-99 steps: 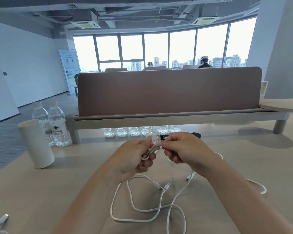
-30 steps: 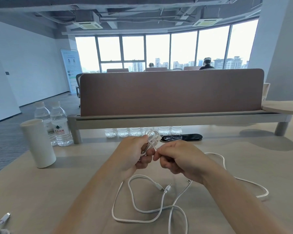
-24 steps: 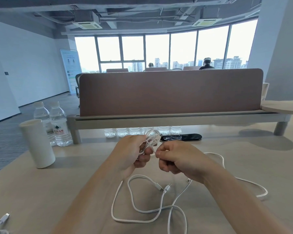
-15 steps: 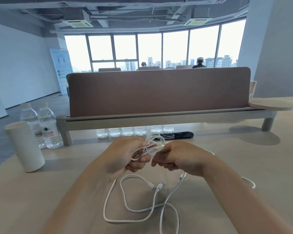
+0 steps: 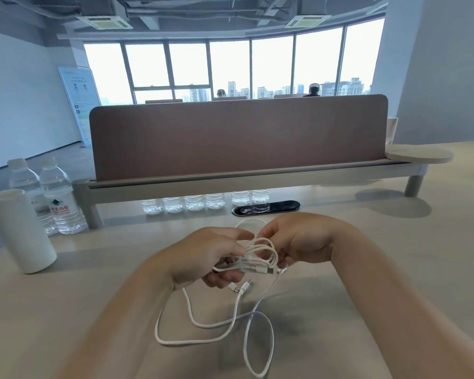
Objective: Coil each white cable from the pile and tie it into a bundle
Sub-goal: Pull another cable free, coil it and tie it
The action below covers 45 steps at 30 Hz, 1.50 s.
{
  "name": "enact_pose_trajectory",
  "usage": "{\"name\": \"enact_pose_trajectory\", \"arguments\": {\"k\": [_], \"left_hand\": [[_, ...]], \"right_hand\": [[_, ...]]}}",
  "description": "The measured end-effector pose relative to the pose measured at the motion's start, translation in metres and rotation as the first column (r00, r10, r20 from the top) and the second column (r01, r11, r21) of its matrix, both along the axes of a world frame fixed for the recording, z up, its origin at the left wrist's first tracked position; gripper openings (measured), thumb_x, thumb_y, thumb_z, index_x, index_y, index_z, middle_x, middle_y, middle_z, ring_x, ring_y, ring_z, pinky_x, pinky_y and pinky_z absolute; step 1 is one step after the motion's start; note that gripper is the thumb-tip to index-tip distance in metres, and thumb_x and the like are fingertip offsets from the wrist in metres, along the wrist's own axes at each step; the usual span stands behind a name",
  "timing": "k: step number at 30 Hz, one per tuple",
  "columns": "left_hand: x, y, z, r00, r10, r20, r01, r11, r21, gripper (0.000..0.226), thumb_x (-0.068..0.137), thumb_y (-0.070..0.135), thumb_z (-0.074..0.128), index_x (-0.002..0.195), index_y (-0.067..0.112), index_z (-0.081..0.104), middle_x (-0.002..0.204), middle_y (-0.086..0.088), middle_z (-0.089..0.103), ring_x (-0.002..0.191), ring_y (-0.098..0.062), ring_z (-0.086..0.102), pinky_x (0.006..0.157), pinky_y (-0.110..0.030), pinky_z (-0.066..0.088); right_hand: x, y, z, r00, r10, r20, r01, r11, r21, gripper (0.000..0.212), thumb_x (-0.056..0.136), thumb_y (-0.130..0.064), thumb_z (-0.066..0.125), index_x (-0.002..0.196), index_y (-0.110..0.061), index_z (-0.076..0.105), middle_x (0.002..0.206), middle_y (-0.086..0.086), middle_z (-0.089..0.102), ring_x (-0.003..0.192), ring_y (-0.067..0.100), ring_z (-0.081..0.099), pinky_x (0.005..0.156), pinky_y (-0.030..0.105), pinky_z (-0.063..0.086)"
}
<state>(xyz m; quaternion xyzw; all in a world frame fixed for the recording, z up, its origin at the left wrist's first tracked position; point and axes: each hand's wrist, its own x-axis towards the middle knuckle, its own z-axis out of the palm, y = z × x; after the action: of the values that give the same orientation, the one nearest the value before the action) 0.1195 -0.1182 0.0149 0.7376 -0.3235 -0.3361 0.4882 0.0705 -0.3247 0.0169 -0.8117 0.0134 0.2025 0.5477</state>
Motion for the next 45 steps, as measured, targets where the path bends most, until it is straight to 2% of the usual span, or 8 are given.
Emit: {"name": "enact_pose_trajectory", "arguments": {"k": [8, 13, 16, 20, 25, 29, 34, 45], "left_hand": [[-0.01, -0.007, 0.0, 0.995, -0.07, 0.076, 0.051, 0.974, 0.221, 0.024, 0.096, 0.008, 0.045, 0.116, -0.003, 0.054, 0.068, -0.013, 0.045, 0.055, -0.017, 0.029, 0.05, -0.028, 0.016], [-0.013, -0.007, 0.001, 0.992, -0.087, 0.093, 0.064, 0.972, 0.228, 0.006, 0.097, 0.008, 0.044, 0.093, 0.011, 0.047, 0.063, -0.009, 0.046, 0.052, -0.016, 0.03, 0.049, -0.026, 0.017], [-0.012, -0.006, 0.0, 0.994, -0.065, 0.084, 0.046, 0.975, 0.216, 0.011, 0.102, 0.012, 0.044, 0.093, 0.009, 0.05, 0.066, -0.011, 0.047, 0.052, -0.016, 0.031, 0.048, -0.024, 0.019], [-0.007, -0.004, -0.002, 0.998, -0.003, 0.065, -0.007, 0.988, 0.156, 0.022, 0.104, 0.014, 0.043, 0.087, 0.003, 0.054, 0.063, -0.009, 0.049, 0.049, -0.015, 0.031, 0.049, -0.023, 0.017], [0.0, -0.001, 0.0, 0.987, 0.154, 0.054, -0.156, 0.987, 0.037, 0.026, 0.106, 0.013, 0.041, 0.086, 0.006, 0.057, 0.061, -0.007, 0.049, 0.047, -0.015, 0.03, 0.048, -0.022, 0.019], [0.009, -0.001, 0.001, 0.935, 0.353, 0.021, -0.35, 0.933, -0.085, 0.03, 0.103, 0.01, 0.039, 0.089, 0.002, 0.064, 0.058, -0.006, 0.051, 0.044, -0.015, 0.032, 0.046, -0.019, 0.02], [0.012, -0.001, 0.003, 0.893, 0.447, -0.053, -0.449, 0.877, -0.168, 0.03, 0.1, 0.007, 0.04, 0.076, 0.008, 0.058, 0.059, -0.008, 0.052, 0.045, -0.016, 0.033, 0.044, -0.016, 0.021], [0.011, -0.006, 0.003, 0.88, 0.471, -0.071, -0.475, 0.862, -0.174, 0.025, 0.097, 0.005, 0.046, 0.073, 0.009, 0.05, 0.06, -0.009, 0.049, 0.044, -0.015, 0.034, 0.043, -0.016, 0.02]], "right_hand": [[-0.011, 0.009, 0.02, 0.974, -0.008, 0.225, 0.098, 0.915, -0.392, 0.007, 0.081, -0.014, 0.077, 0.076, -0.017, 0.075, 0.066, 0.0, 0.062, 0.059, 0.01, 0.05, 0.064, 0.03, 0.042], [-0.016, 0.023, 0.028, 0.93, 0.066, 0.36, 0.129, 0.861, -0.491, 0.003, 0.087, -0.024, 0.075, 0.083, -0.024, 0.074, 0.068, -0.016, 0.064, 0.059, -0.003, 0.052, 0.061, 0.017, 0.041], [-0.017, 0.031, 0.03, 0.901, 0.097, 0.422, 0.135, 0.862, -0.488, 0.004, 0.09, -0.022, 0.072, 0.087, -0.024, 0.071, 0.075, -0.016, 0.066, 0.067, -0.005, 0.058, 0.063, 0.013, 0.044], [-0.014, 0.039, 0.029, 0.868, 0.087, 0.489, 0.177, 0.865, -0.469, 0.007, 0.091, -0.021, 0.072, 0.087, -0.024, 0.069, 0.09, -0.007, 0.072, 0.087, 0.011, 0.067, 0.082, 0.028, 0.053], [-0.007, 0.041, 0.025, 0.8, 0.005, 0.599, 0.276, 0.885, -0.376, 0.01, 0.09, -0.019, 0.072, 0.09, -0.028, 0.069, 0.083, -0.008, 0.068, 0.075, 0.011, 0.062, 0.074, 0.031, 0.051], [0.0, 0.039, 0.019, 0.707, -0.17, 0.686, 0.414, 0.887, -0.207, 0.033, 0.087, -0.027, 0.075, 0.115, -0.037, 0.06, 0.093, -0.01, 0.064, 0.085, 0.009, 0.062, 0.073, 0.02, 0.05], [-0.001, 0.05, 0.019, 0.689, -0.187, 0.7, 0.419, 0.891, -0.175, 0.014, 0.089, -0.037, 0.072, 0.082, -0.026, 0.069, 0.067, -0.013, 0.065, 0.057, -0.002, 0.053, 0.055, 0.013, 0.038], [0.008, 0.061, 0.006, 0.7, -0.172, 0.693, 0.437, 0.871, -0.225, 0.006, 0.089, -0.025, 0.071, 0.086, -0.023, 0.067, 0.076, -0.007, 0.065, 0.066, 0.008, 0.055, 0.064, 0.027, 0.046]]}}
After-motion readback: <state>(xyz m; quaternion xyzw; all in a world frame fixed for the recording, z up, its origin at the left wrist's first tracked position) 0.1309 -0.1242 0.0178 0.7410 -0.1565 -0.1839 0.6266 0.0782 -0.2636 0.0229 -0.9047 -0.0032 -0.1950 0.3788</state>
